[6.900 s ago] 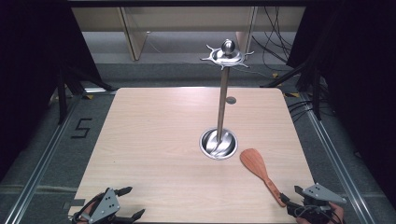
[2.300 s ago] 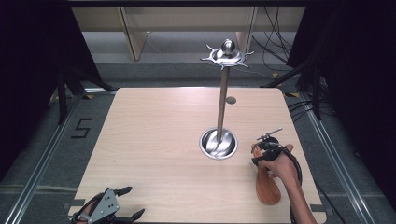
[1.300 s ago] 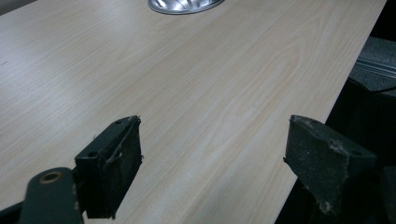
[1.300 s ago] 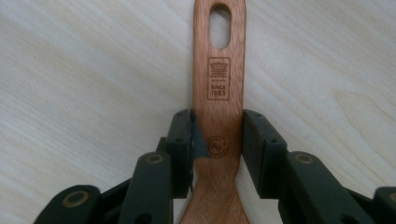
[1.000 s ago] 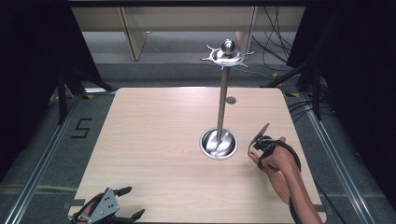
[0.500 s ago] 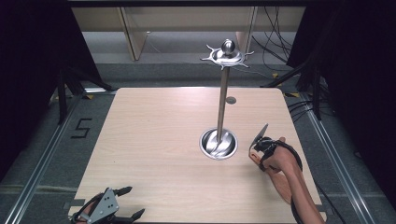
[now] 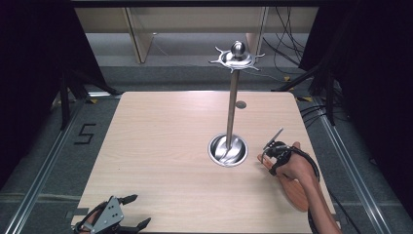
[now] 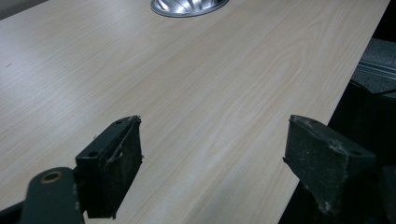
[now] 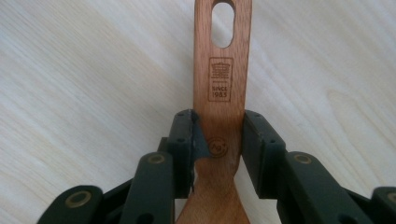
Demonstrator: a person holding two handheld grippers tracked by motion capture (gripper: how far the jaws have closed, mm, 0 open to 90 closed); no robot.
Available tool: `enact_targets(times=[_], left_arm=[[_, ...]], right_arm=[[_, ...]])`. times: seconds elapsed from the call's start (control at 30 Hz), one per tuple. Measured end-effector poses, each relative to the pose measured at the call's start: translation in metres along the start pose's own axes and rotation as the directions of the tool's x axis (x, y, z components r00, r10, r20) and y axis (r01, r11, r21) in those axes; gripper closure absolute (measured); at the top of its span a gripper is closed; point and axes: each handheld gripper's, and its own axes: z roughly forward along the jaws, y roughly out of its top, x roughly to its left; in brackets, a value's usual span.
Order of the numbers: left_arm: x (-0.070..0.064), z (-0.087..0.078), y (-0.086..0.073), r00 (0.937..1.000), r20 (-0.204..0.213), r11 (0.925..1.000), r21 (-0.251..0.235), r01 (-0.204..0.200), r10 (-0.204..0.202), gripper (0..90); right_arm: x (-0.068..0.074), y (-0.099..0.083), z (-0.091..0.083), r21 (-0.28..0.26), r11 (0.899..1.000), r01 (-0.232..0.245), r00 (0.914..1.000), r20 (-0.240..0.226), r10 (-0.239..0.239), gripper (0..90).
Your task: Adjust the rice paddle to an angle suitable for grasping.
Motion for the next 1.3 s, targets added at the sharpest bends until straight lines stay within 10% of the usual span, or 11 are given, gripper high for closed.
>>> enact_targets(times=[0.4, 0.43, 0.77, 0.8, 0.97, 1.3], left_arm=[[0.000, 0.001, 0.000, 0.9999, 0.004, 0.9999, -0.008, 0.014, -0.014, 18.2], [-0.001, 0.001, 0.000, 0.9999, 0.003, 0.9999, -0.008, 0.014, -0.014, 18.2], [0.000, 0.000, 0.000, 1.0000, 0.000, 1.0000, -0.006, 0.006, -0.006, 18.2], [0.000, 0.000, 0.000, 1.0000, -0.002, 1.0000, -0.004, 0.004, -0.004, 18.2], [0.000, 0.000, 0.000, 1.0000, -0.003, 1.0000, -0.007, 0.006, -0.006, 18.2], [0.000, -0.001, 0.000, 1.0000, 0.000, 1.0000, -0.004, 0.006, -0.006, 17.5]], right_arm=[[-0.004, -0.018, -0.031, -0.212, 0.976, -0.041, 0.9989, -0.030, 0.035, 67.2], [-0.007, -0.022, -0.037, -0.283, 0.957, -0.057, 0.9974, -0.059, 0.042, 67.2], [-0.013, -0.033, -0.053, -0.443, 0.895, -0.056, 0.9970, -0.073, 0.026, 67.2], [-0.011, -0.033, -0.052, -0.490, 0.867, -0.088, 0.9952, -0.081, 0.055, 67.2], [-0.011, -0.039, -0.062, -0.565, 0.822, -0.074, 0.9961, -0.081, 0.034, 67.2], [-0.010, -0.042, -0.079, -0.650, 0.756, -0.071, 0.9970, -0.069, 0.033, 67.2]])
